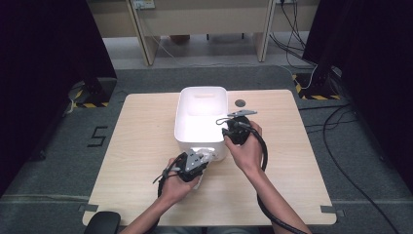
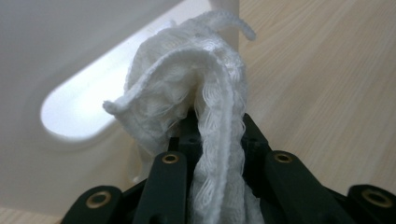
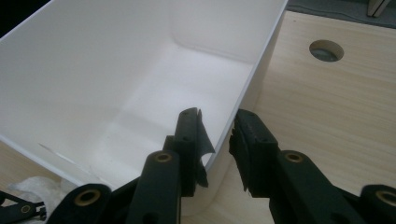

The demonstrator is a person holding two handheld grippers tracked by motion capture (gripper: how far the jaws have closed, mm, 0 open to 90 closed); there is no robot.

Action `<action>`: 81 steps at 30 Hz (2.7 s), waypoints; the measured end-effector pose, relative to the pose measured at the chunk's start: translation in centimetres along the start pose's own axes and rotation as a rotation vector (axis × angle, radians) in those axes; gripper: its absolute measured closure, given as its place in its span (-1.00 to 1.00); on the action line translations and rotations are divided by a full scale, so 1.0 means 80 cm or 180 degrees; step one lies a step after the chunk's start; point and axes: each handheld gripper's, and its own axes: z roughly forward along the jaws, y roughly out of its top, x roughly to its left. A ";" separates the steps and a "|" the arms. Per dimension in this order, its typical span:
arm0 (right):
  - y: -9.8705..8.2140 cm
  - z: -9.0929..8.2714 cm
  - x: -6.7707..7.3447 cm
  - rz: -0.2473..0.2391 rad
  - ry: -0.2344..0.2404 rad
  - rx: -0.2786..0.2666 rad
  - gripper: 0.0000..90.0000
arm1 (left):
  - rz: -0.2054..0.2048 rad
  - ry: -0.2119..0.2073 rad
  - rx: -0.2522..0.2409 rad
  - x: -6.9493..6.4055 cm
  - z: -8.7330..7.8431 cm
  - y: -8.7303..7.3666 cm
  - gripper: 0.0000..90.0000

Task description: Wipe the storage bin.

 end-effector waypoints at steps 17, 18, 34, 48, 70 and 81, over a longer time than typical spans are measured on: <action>0.000 0.000 0.000 0.0015 0.0006 -0.0002 0.57 | -0.0042 0.0028 -0.0195 0.005 -0.025 0.025 0.69; 0.000 0.000 0.000 0.0017 0.0010 -0.0004 0.57 | -0.0041 0.0036 -0.0204 0.005 -0.026 0.026 0.69; 0.006 -0.012 -0.004 0.0114 0.0062 -0.0017 0.58 | -0.0067 0.0048 -0.0223 0.008 -0.032 0.027 0.69; 0.003 -0.010 0.007 0.0079 0.0029 0.0010 0.67 | -0.0088 0.0063 -0.0221 0.010 -0.030 0.032 0.69; 0.003 -0.008 0.008 0.0048 0.0049 -0.0014 0.66 | -0.0014 0.0019 -0.0137 0.004 -0.017 0.034 0.69; 0.003 -0.008 0.008 0.0039 0.0054 -0.0004 0.65 | 0.0005 0.0000 -0.0028 -0.002 -0.007 0.024 0.69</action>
